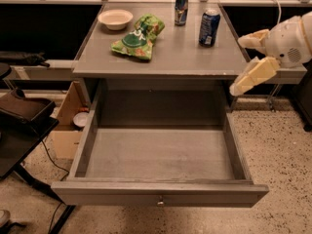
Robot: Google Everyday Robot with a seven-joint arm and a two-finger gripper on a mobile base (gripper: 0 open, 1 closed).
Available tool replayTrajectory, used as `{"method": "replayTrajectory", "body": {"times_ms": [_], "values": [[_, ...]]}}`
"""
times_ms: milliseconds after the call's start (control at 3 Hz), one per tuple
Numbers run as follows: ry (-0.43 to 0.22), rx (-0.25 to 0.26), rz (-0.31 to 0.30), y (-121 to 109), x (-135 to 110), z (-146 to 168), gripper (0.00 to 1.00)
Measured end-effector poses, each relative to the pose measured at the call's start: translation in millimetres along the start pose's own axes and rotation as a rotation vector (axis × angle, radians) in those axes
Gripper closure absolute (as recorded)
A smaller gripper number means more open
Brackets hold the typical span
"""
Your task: Place pepsi can into top drawer
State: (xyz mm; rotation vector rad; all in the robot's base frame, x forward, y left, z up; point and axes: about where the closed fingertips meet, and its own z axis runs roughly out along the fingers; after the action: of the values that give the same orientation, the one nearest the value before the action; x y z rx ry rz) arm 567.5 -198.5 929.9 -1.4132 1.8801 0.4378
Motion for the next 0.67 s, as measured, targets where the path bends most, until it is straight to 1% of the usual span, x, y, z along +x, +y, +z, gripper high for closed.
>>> {"method": "replayTrajectory", "body": {"times_ms": [333,667], "values": [[-0.251,0.001,-0.047,-33,-5,26,0.00],[-0.370,0.036,-0.145,-69,-6,31,0.00]]}}
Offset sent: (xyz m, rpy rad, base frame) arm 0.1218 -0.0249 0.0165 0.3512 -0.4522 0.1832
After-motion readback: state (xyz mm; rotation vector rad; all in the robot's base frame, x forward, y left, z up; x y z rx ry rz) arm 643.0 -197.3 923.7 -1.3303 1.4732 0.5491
